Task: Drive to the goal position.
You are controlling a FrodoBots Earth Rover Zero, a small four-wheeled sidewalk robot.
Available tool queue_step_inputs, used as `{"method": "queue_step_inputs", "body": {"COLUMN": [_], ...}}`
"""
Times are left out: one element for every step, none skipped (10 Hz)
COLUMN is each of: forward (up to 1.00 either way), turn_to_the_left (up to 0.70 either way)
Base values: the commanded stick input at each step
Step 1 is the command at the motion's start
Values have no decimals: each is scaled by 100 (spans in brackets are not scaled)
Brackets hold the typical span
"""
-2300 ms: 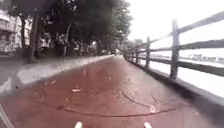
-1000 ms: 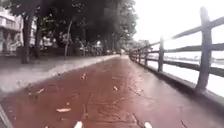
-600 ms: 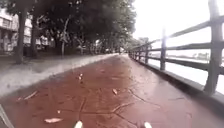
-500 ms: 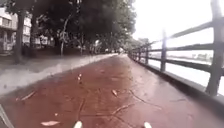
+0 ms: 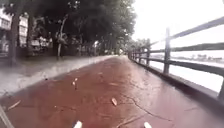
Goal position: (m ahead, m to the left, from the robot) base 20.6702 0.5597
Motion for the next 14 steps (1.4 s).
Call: {"method": "queue_step_inputs", "body": {"forward": [50,50,50,50,50,50,50,50,50,50,50,50,50,50], "turn_to_the_left": [0,0,0,0,0,0,0,0,0,0,0,0,0,0]}}
